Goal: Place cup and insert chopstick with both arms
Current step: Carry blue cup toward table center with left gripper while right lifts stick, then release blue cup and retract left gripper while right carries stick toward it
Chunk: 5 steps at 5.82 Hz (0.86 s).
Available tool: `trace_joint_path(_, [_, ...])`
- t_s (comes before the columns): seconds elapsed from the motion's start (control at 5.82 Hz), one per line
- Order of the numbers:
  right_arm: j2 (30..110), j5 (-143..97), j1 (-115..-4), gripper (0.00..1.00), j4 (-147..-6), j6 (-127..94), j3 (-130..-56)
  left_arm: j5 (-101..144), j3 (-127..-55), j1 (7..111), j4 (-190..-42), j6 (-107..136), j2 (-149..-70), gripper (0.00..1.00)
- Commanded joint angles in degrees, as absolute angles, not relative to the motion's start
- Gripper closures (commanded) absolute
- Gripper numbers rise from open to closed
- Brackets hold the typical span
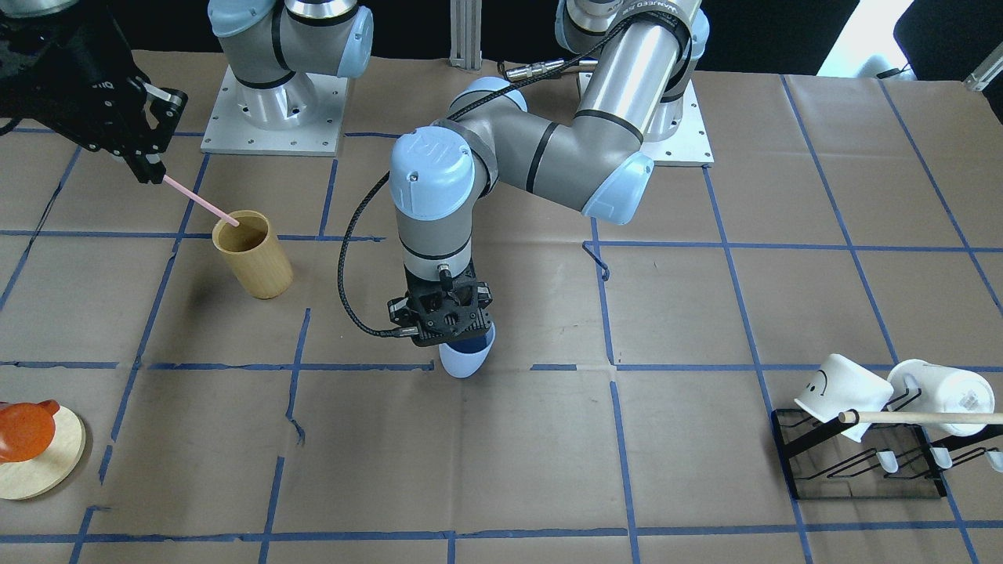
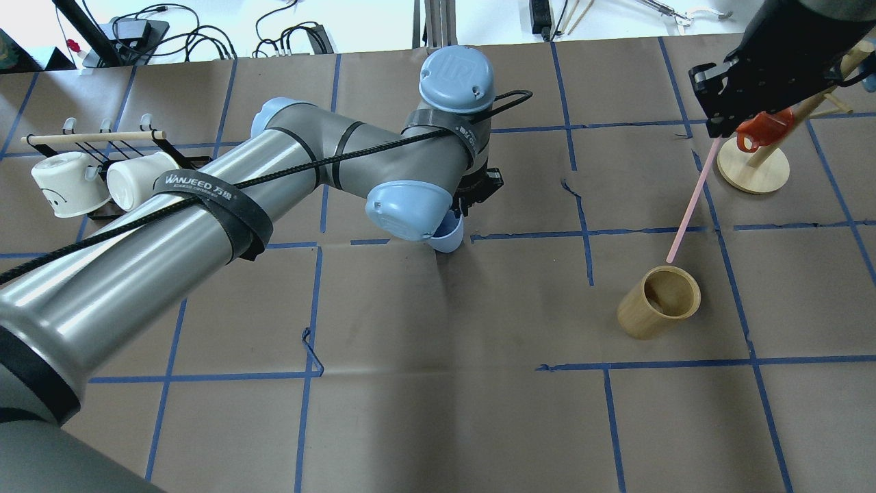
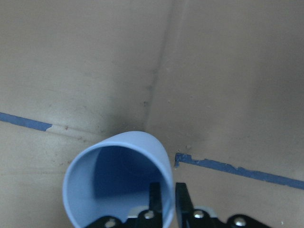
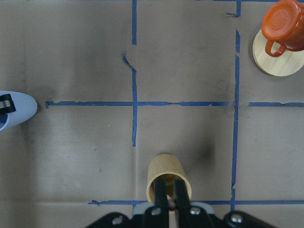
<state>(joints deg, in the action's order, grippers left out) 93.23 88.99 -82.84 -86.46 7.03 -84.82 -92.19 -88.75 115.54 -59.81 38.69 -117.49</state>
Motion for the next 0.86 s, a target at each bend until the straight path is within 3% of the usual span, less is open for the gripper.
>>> trace_joint_path(0.0, [90.54,87.98,-83.05,0.96,-82.18,4.14,-78.42,-92.37,-88.6,115.49,-59.06,37.88,-116.47,0.01])
trace_joint_path(0.34, [90.44,85.34,-83.58,0.96,-82.0,-1.21,-78.57,-90.19,-87.19,110.87,-68.74,28.19,-109.56,0.01])
trace_joint_path(0.69, [87.82,85.43,-87.07,0.96,-82.79,-5.95,-77.88,-90.09,-87.54,100.34,-86.32,7.49,-97.0,0.01])
